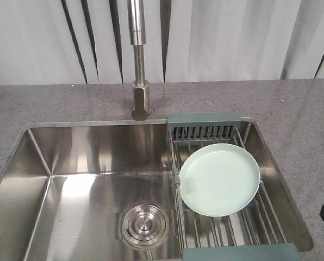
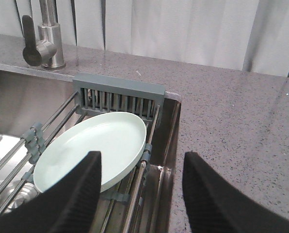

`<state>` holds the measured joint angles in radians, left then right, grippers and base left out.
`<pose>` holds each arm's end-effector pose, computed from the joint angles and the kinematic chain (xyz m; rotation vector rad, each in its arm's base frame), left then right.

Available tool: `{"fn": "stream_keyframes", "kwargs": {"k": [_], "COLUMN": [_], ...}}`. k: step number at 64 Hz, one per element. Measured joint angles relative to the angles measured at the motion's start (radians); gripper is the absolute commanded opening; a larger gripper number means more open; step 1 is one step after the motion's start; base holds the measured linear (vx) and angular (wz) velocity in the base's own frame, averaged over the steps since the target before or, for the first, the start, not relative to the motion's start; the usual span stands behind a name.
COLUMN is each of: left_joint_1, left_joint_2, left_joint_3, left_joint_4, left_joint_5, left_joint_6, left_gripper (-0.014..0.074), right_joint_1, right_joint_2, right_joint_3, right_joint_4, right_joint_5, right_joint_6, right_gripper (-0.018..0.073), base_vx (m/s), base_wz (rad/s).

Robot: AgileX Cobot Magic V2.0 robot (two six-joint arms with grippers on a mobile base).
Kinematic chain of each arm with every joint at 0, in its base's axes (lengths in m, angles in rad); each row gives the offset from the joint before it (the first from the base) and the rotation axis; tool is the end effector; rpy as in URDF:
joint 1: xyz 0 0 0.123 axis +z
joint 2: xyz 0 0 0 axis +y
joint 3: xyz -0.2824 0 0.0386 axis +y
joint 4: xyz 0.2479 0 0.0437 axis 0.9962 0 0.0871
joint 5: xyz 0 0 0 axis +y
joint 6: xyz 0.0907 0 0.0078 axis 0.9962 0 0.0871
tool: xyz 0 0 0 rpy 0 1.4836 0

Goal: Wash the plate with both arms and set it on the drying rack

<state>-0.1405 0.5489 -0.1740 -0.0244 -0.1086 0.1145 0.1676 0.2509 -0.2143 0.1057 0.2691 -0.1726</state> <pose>0.1144 -0.0159 0.2368 0.1995 1.7386 -0.0344 0.0727 0.0149 0.2454 -0.2326 1.7736 0.0947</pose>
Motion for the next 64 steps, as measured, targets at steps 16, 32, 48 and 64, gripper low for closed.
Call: {"fn": "stream_keyframes", "kwargs": {"k": [16,32,48,64], "left_joint_1": [0.000,0.000,0.000,0.000], "left_joint_2": [0.000,0.000,0.000,0.000], "left_joint_3": [0.000,0.000,0.000,0.000], "left_joint_4": [0.000,0.000,0.000,0.000], "left_joint_5": [0.000,0.000,0.000,0.000], "left_joint_6": [0.000,-0.001,-0.002,-0.002], "left_gripper": [-0.0006,-0.0006,-0.0006,-0.0006], "right_joint_1": [0.000,0.000,0.000,0.000], "right_joint_2": [0.000,0.000,0.000,0.000], "right_joint_3": [0.000,0.000,0.000,0.000], "right_joint_4": [0.000,0.000,0.000,0.000], "right_joint_5": [0.000,0.000,0.000,0.000], "right_joint_6": [0.000,0.000,0.000,0.000], "right_gripper": [0.0193,-0.0010,-0.0009,-0.0010], "base_vx": [0.00,0.00,0.00,0.00], "base_wz": [0.00,0.00,0.00,0.00]}}
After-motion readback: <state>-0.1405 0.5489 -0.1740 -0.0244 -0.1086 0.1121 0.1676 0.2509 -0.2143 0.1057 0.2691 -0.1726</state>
